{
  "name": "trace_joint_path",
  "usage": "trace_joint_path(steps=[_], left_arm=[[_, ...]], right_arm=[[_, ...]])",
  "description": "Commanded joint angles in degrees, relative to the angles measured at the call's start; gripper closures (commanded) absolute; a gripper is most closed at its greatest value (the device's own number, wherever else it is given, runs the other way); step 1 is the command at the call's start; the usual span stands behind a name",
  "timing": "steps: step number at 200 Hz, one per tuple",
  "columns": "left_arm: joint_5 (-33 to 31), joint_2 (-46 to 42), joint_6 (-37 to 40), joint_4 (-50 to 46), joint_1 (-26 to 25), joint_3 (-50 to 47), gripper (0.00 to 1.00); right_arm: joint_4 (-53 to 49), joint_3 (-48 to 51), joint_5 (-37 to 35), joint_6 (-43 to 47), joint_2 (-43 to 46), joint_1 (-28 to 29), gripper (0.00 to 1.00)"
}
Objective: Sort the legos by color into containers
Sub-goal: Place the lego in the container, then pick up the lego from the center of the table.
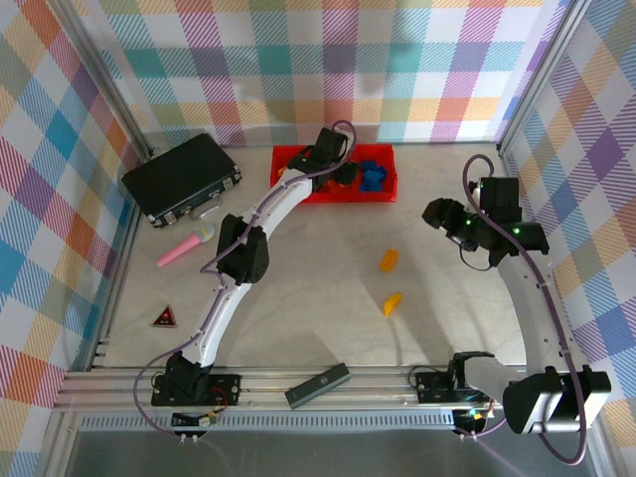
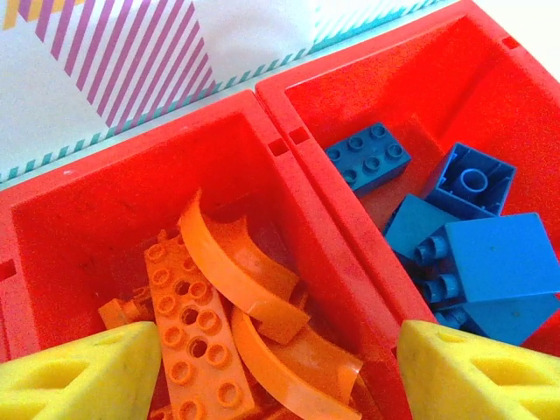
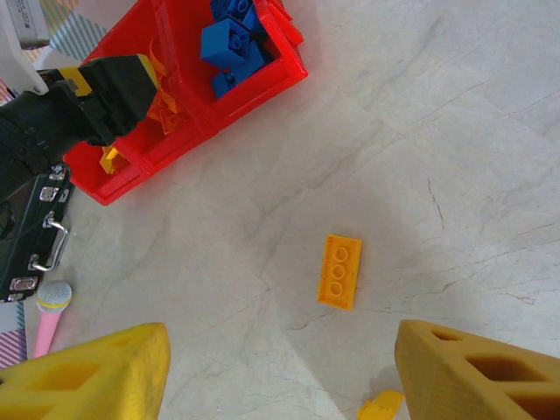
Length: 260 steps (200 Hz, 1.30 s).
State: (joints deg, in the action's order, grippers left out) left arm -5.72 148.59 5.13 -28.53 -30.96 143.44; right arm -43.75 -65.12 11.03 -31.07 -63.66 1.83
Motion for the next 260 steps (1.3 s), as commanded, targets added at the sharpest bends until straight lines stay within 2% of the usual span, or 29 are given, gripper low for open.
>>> trace_joint_path(steps=[1, 48, 62, 73, 86, 102, 116, 133, 176, 192, 238, 260], left_arm=[[-1.0, -10.1, -0.6, 4.4, -0.5, -5.2, 0.28], [-2.0, -24.1, -1.6, 5.2, -4.7, -19.3, 0.27], [-0.5, -27.8, -2.4, 4.3, -6.7, -23.6, 0.27], [0.3, -30.6, -7.2, 3.4, -7.9, -27.0, 0.27], [4.3, -33.7, -14.6, 3.7, -9.0, -32.2, 0.27], [5.1, -37.9, -22.2, 4.9, -10.8, -39.2, 0.28], [6.5, -41.2, -26.2, 7.6, -12.7, -46.6, 0.28], [5.0, -43.2, -30.0, 7.5, -15.4, -52.1, 0.27], [2.1, -39.9, -31.4, 4.5, -23.6, -55.7, 0.27], [1.8, -36.4, -30.1, 3.8, -25.7, -53.9, 0.27], [-3.5, -22.2, -25.1, -4.0, -27.0, -40.5, 0.26], [-5.2, -18.0, -24.1, -4.3, -27.0, -37.1, 0.25]], right_arm=[[0.3, 0.3, 1.0, -0.3, 0.5, -0.2, 0.31], [0.0, 0.4, 0.9, 0.5, 0.1, -0.3, 0.31], [-0.3, 0.5, 0.2, 0.9, -0.3, -0.3, 0.31], [0.0, 0.7, -0.3, 1.0, -0.6, -0.2, 0.31], [0.7, 1.2, -1.3, 1.0, -0.8, -0.3, 0.31], [1.0, 1.4, -2.8, 1.2, -1.5, -0.3, 0.31], [1.0, 1.5, -3.6, 1.4, -2.4, -0.3, 0.30], [1.0, 1.6, -4.5, 1.8, -2.9, -0.3, 0.30], [1.8, 2.1, -7.1, 2.0, -3.2, -0.9, 0.26], [1.7, 2.0, -7.2, 2.2, -3.5, -1.8, 0.25], [1.0, 2.4, -6.8, 3.2, -2.9, -5.0, 0.25], [1.0, 2.9, -7.1, 3.9, -2.6, -5.7, 0.24]])
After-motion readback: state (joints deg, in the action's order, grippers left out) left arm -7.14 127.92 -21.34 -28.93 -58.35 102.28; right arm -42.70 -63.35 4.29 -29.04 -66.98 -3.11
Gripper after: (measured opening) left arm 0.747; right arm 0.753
